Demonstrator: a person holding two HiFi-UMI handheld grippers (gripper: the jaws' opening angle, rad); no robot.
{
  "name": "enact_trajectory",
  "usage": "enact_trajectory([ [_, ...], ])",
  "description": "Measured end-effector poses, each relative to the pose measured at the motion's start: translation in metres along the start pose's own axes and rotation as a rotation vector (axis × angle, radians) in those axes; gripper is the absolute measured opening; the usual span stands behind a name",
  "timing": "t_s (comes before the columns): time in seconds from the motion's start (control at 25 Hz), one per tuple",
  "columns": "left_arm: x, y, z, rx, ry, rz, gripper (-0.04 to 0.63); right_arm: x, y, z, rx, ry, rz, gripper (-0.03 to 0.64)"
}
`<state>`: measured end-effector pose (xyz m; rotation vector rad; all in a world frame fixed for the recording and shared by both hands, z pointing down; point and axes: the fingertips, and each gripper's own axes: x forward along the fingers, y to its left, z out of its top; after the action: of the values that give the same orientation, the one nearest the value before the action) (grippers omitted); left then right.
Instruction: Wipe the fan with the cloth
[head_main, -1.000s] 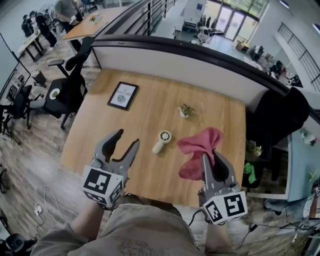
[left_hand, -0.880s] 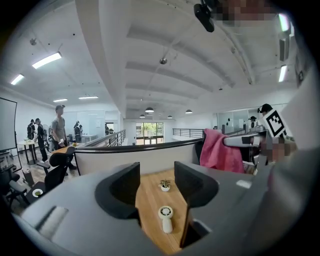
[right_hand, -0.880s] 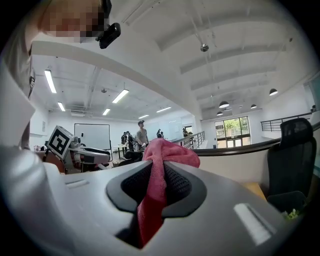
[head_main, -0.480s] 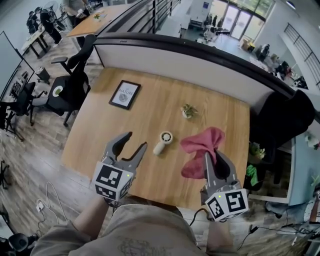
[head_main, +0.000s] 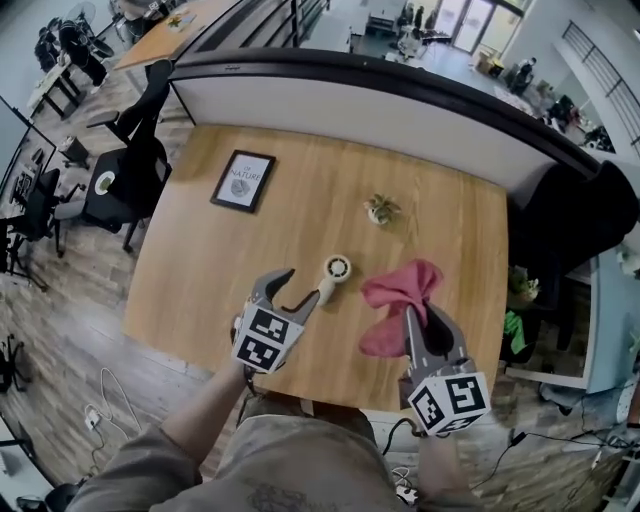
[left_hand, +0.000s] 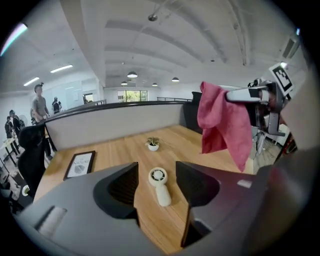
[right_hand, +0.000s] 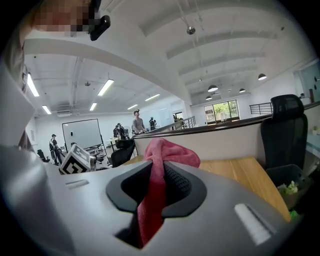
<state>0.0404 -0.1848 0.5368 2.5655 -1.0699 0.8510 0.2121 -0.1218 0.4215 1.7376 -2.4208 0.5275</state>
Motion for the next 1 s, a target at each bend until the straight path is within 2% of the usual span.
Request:
enact_trajectory([
  [0.2,0.040,-0.004,-0.046,-0.023,0.121,-0.042,0.236,0.019,-0.010,-0.039,0.033,0.076,-0.036,0.067],
  [0.64,0.125,-0.020,-0.118,-0.078,0.303,-0.128,0.236,0.050,-0.027,-0.095,0.076,0.189,-0.069,0.066],
  [1.0,0.160,-0.029,-0.148,-0.039,0.412,-0.093,0.245,0.056,-0.037,-0.119,0.103,0.227,-0.079,0.067],
])
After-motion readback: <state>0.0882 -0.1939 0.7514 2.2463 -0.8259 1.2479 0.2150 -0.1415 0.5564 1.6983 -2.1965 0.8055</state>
